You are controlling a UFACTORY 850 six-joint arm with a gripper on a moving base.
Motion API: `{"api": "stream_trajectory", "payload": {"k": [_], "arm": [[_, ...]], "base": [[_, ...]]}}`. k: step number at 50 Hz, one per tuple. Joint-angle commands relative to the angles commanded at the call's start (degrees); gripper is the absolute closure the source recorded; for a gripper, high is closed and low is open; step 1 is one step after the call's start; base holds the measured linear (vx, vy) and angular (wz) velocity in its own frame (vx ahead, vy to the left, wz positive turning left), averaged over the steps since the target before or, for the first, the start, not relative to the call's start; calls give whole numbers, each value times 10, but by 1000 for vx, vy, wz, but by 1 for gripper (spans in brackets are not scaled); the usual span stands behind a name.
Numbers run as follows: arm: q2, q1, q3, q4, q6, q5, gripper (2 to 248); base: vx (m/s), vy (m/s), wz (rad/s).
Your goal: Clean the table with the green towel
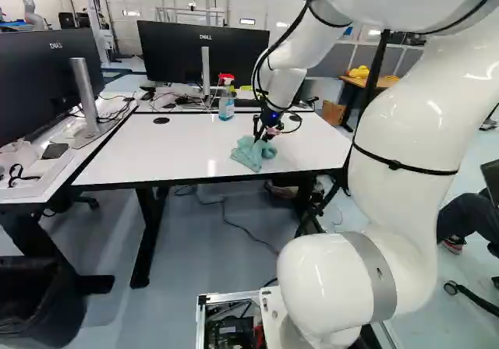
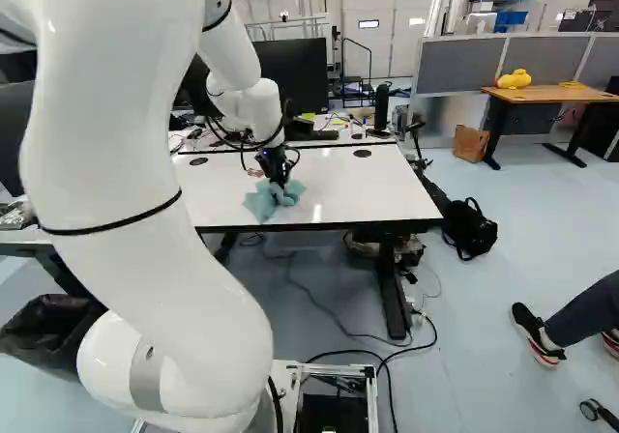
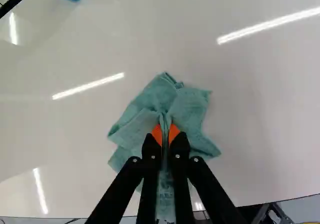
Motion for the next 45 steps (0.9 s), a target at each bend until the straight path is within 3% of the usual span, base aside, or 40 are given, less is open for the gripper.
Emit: {"api": "stream_trajectory", "payload": {"k": [18, 45], "arm": [[-1, 35, -1, 0, 0, 0, 215], [59, 63, 66, 0, 0, 0, 215]], "base": [[0, 0, 0], [0, 0, 0]]}}
